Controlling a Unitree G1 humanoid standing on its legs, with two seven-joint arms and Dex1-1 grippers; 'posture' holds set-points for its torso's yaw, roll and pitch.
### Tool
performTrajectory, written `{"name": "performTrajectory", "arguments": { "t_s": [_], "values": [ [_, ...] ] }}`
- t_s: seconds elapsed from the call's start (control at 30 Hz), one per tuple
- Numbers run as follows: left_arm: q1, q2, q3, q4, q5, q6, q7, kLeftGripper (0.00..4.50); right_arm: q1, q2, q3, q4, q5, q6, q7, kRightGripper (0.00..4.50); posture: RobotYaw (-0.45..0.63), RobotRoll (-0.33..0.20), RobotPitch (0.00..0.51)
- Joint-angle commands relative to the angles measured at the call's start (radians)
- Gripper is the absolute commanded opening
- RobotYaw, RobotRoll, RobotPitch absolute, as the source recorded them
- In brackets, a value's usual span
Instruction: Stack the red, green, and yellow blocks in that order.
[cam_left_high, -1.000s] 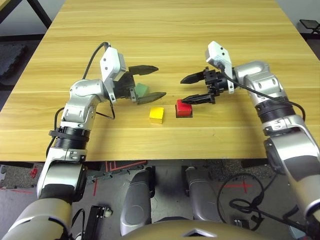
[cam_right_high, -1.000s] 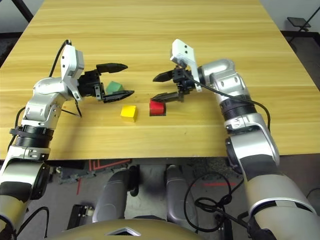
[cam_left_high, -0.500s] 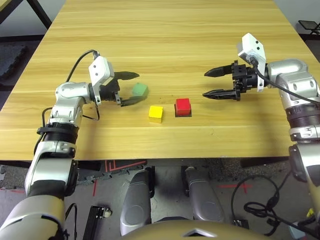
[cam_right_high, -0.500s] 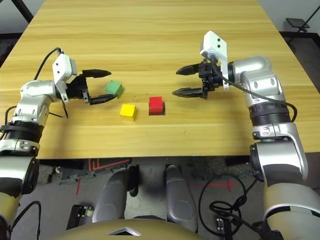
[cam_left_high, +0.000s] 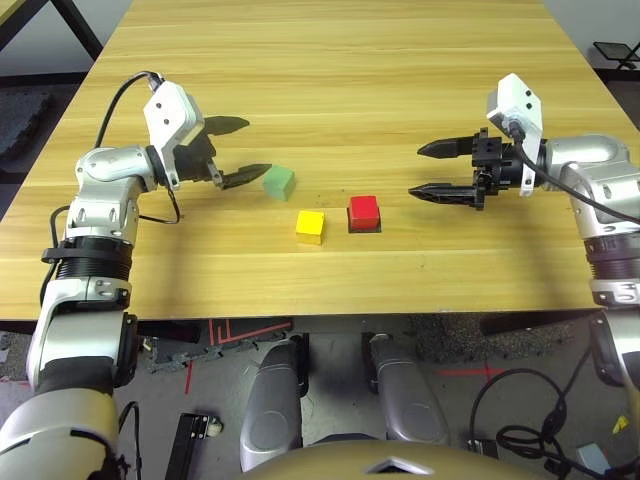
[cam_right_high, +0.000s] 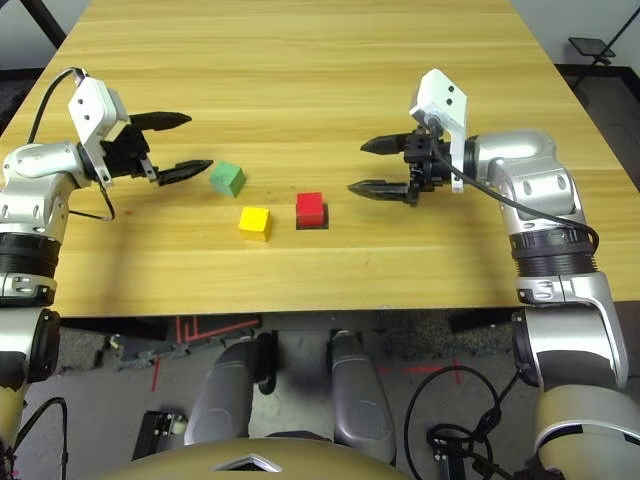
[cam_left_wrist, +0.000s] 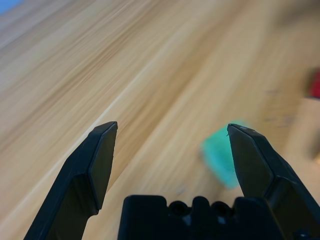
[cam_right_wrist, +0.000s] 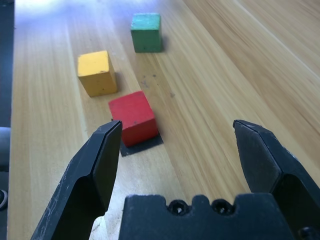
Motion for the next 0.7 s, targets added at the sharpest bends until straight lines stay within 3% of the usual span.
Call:
{"name": "performTrajectory", "arguments": {
  "t_s": [0.03, 0.33, 0.5, 0.7],
  "values": [
    [0.044, -0.026, 0.007, -0.201, 0.028, 0.239, 0.165, 4.50, 0.014, -0.007, -0.003, -0.026, 0.018, 0.015, -0.005, 4.47, 0.35, 0.001, 0.186],
    [0.131, -0.198, 0.052, -0.792, -0.078, 0.931, 0.451, 4.50, 0.013, 0.020, 0.013, -0.005, 0.012, 0.003, -0.016, 4.47, 0.36, 0.014, 0.192],
    [0.194, -0.249, 0.084, -0.912, -0.097, 1.087, 0.539, 4.50, 0.018, 0.030, 0.015, -0.004, 0.011, -0.001, -0.016, 4.47, 0.37, 0.025, 0.189],
    [0.273, -0.316, 0.086, -0.982, -0.071, 1.142, 0.652, 4.50, 0.016, 0.038, 0.013, 0.001, 0.013, -0.004, -0.020, 4.47, 0.38, 0.029, 0.185]
  ]
}}
